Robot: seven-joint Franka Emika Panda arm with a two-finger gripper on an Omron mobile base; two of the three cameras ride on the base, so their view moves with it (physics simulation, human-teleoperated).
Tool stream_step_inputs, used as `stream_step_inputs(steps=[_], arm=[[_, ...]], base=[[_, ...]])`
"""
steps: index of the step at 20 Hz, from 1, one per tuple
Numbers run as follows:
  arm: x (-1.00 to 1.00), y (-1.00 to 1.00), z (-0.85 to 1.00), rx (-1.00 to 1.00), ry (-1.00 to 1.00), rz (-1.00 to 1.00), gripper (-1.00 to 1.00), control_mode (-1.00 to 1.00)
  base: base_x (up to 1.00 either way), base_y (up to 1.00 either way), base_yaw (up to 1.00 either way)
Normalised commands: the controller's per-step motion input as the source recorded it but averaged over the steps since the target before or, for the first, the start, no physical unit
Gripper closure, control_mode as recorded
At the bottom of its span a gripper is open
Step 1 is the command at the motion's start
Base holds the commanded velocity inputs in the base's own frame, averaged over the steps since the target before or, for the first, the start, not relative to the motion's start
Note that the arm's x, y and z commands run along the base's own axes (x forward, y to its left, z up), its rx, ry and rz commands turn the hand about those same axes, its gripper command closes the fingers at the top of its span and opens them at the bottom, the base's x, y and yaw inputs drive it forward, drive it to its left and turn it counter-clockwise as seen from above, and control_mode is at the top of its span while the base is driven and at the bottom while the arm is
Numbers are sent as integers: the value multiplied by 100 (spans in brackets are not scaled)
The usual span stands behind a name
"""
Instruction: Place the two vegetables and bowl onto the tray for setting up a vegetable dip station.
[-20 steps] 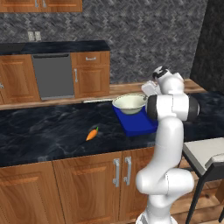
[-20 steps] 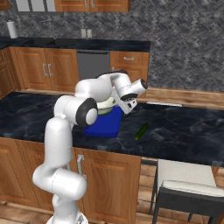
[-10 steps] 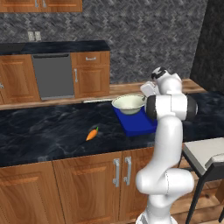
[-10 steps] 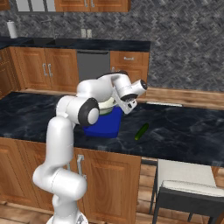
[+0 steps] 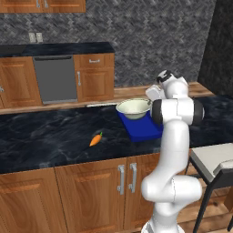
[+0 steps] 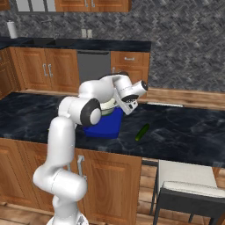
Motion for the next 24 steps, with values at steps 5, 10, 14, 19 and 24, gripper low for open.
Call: stream_step_inputs(steps=[5, 10, 14, 19, 24], arm=[[7, 0, -3, 0, -2, 0, 100, -100], [5, 0, -3, 0, -4, 0, 100, -100], [3, 0, -2, 0, -2, 0, 100, -100], [3, 0, -3, 0, -2, 0, 100, -100], [0, 0, -4, 0, -1, 0, 100, -100]], base=[[0, 0, 0], [0, 0, 0], [0, 0, 0], [0, 0, 0], [0, 0, 0]])
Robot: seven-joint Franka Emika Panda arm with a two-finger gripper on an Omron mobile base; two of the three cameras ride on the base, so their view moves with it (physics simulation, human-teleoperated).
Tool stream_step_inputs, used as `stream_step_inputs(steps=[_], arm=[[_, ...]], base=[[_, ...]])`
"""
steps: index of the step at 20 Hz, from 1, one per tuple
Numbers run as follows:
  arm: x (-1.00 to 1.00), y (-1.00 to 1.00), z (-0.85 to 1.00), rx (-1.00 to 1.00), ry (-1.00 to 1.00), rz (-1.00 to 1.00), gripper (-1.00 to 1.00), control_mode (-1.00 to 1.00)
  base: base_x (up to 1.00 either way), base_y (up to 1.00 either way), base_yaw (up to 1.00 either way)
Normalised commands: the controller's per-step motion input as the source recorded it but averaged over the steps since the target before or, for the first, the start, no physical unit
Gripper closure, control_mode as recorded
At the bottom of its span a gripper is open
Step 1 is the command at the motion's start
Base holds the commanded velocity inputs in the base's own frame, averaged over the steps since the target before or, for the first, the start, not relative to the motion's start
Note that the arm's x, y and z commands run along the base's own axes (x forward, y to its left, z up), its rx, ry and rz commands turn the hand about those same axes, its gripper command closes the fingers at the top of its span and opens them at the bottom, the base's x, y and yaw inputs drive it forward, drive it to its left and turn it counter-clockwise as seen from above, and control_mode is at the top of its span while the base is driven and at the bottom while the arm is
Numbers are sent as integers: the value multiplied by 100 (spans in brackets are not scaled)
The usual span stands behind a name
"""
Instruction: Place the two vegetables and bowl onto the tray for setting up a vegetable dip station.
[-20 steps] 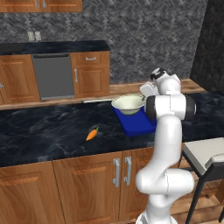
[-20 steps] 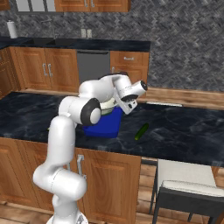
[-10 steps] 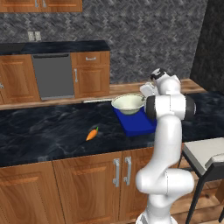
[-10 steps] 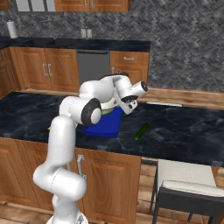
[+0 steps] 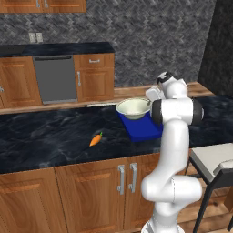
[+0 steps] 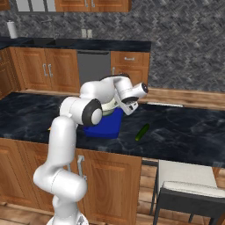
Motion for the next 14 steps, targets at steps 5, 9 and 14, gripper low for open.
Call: stream_step_inputs(steps=[5, 9, 14], arm=[[0, 0, -5, 0, 0, 0, 100, -100], [0, 0, -5, 0, 0, 0, 100, -100], [1, 0, -3, 0, 0, 0, 100, -100]], base=[[0, 0, 0], [0, 0, 0], [0, 0, 0]])
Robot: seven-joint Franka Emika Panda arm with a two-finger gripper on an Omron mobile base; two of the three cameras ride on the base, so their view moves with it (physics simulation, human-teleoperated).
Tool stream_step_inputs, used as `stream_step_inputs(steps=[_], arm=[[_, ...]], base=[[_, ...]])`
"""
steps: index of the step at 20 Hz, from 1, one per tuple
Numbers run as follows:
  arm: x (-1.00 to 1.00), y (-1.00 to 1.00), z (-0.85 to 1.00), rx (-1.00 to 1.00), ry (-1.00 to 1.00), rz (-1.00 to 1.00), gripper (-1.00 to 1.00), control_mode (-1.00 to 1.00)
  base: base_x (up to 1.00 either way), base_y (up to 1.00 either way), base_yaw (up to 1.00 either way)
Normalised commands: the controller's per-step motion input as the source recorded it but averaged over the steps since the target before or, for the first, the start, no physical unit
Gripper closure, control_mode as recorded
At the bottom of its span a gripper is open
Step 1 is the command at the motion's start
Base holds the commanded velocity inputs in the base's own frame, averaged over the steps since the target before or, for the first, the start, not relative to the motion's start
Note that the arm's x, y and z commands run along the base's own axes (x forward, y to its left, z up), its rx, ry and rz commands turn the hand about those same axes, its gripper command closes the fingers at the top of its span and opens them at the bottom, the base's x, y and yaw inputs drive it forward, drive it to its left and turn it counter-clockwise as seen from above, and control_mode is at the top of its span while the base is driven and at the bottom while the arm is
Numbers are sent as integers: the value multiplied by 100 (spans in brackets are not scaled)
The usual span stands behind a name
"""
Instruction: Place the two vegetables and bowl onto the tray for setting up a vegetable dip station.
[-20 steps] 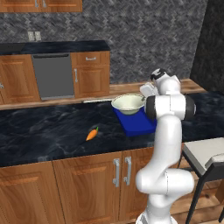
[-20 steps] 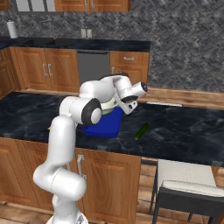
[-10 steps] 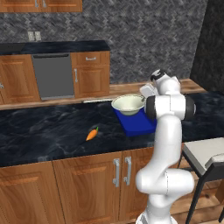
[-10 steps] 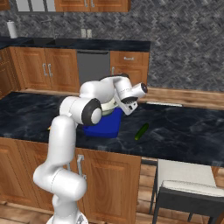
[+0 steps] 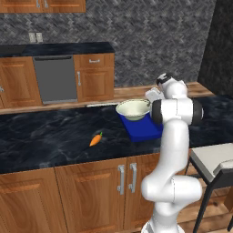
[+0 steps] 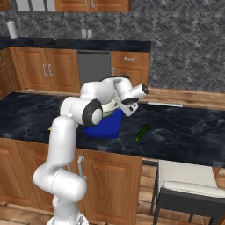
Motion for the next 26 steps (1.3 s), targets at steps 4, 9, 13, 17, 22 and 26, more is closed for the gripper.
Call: stream_step_inputs(steps=[4, 9, 13, 17, 22, 26], arm=[[2, 0, -2, 0, 0, 0, 100, -100], [2, 0, -2, 0, 0, 0, 100, -100], [4, 0, -3, 0, -1, 0, 100, -100], [9, 0, -2, 0, 0, 0, 100, -100], [13, 0, -3, 0, -2, 0, 100, -100], [17, 0, -4, 0, 0, 0, 100, -100]], base=[[0, 0, 0], [0, 0, 0], [0, 0, 0], [0, 0, 0], [0, 0, 0], [0, 0, 0]])
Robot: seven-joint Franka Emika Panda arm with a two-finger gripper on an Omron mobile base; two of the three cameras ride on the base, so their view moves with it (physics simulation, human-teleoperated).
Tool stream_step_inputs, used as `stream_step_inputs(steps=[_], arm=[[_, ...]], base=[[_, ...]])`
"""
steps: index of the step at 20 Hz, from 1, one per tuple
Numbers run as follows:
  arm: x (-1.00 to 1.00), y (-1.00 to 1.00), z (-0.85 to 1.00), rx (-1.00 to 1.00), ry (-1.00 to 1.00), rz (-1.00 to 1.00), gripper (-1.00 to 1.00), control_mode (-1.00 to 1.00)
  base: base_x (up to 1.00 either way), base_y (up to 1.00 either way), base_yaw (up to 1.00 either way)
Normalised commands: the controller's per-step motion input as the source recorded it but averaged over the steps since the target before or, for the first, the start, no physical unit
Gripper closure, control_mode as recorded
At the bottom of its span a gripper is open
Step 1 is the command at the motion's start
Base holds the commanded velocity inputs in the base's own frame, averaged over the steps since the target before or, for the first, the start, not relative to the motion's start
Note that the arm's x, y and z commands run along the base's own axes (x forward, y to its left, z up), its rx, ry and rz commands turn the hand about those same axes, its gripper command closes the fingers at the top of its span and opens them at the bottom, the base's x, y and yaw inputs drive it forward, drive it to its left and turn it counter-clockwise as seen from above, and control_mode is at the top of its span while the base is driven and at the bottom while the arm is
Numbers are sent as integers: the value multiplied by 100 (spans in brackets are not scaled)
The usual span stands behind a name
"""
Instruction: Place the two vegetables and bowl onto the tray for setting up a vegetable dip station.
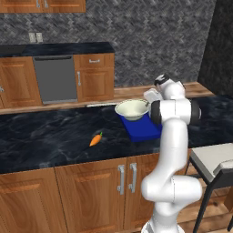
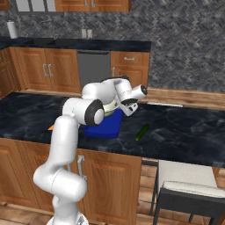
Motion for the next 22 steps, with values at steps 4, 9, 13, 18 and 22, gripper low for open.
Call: stream_step_inputs(steps=[4, 9, 13, 18, 22], arm=[[15, 0, -4, 0, 0, 0, 100, -100], [15, 0, -5, 0, 0, 0, 100, -100], [14, 0, -5, 0, 0, 0, 100, -100], [13, 0, -5, 0, 0, 0, 100, -100], [4, 0, -3, 0, 0, 0, 100, -100]], base=[[0, 0, 0], [0, 0, 0], [0, 0, 0], [0, 0, 0], [0, 0, 0]])
